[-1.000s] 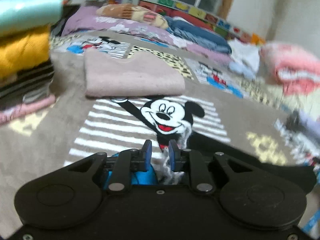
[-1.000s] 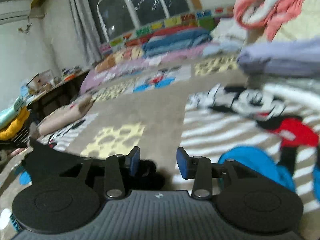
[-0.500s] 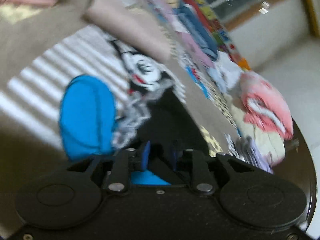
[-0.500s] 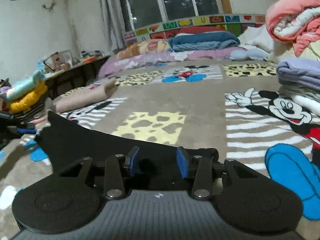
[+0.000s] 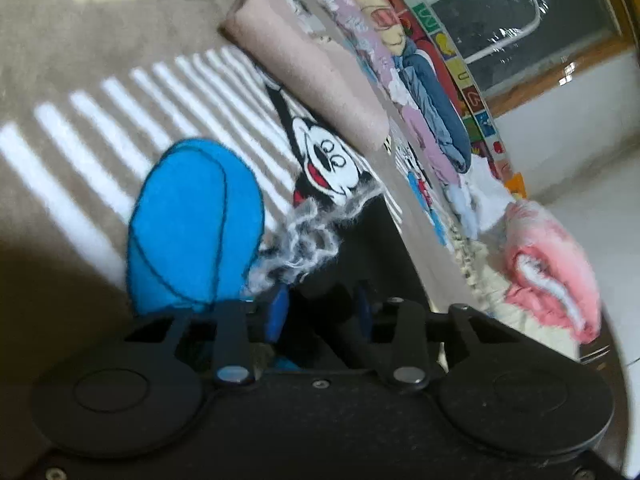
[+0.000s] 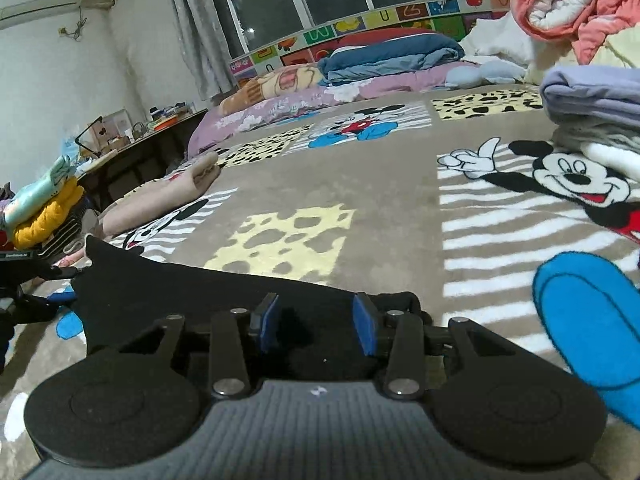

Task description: Fold clothes

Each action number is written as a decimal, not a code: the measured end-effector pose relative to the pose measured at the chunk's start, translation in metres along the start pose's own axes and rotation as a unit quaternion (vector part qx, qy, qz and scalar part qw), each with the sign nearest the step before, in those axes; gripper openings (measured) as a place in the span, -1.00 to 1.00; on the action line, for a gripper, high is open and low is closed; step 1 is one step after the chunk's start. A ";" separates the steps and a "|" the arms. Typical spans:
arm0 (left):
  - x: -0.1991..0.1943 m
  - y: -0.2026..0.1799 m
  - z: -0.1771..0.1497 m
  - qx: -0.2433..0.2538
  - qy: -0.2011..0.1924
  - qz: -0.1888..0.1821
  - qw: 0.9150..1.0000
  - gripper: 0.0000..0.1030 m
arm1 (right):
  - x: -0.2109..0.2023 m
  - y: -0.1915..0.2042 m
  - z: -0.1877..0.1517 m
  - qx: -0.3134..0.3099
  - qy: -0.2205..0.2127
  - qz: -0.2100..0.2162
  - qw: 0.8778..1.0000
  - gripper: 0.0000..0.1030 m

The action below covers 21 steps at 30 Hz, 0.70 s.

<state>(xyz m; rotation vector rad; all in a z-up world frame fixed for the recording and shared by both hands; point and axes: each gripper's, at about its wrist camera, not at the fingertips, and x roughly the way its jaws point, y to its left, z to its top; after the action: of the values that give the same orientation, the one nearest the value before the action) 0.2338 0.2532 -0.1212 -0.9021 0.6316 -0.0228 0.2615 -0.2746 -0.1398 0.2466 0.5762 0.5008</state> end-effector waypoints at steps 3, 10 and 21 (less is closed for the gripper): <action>-0.020 -0.019 -0.002 0.035 -0.035 0.003 0.999 -0.92 | 0.000 -0.002 0.000 0.006 -0.001 0.003 1.000 -0.21; -0.015 -0.009 -0.008 0.024 -0.016 0.037 0.999 -0.92 | 0.000 -0.001 0.000 0.001 -0.001 0.000 1.000 -0.21; -0.031 -0.061 -0.021 0.219 -0.113 0.134 0.960 -0.83 | -0.002 0.003 0.001 -0.012 -0.005 -0.003 1.000 -0.16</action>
<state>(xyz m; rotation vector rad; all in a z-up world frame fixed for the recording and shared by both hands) 0.2120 0.2081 -0.0706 -0.3781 0.5034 0.1767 0.2601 -0.2732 -0.1368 0.2249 0.5616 0.4992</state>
